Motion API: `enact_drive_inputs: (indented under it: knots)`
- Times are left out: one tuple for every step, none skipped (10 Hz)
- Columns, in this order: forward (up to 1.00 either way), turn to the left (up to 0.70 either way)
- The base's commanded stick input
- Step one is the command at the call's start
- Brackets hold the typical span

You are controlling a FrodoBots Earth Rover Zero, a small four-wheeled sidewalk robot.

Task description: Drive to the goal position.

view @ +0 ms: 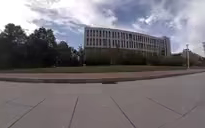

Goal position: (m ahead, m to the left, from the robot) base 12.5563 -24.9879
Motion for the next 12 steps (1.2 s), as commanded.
enact_drive_inputs:
  knots:
    - [0.70, -0.35]
    - [0.70, -0.35]
    - [0.70, -0.35]
    - [0.70, -0.25]
    - [0.70, 0.00]
    - [0.70, 0.00]
    - [0.70, 0.00]
    - [0.70, 0.00]
    - [0.70, 0.00]
    - [0.70, 0.00]
    - [0.70, 0.00]
    - [0.70, 0.00]
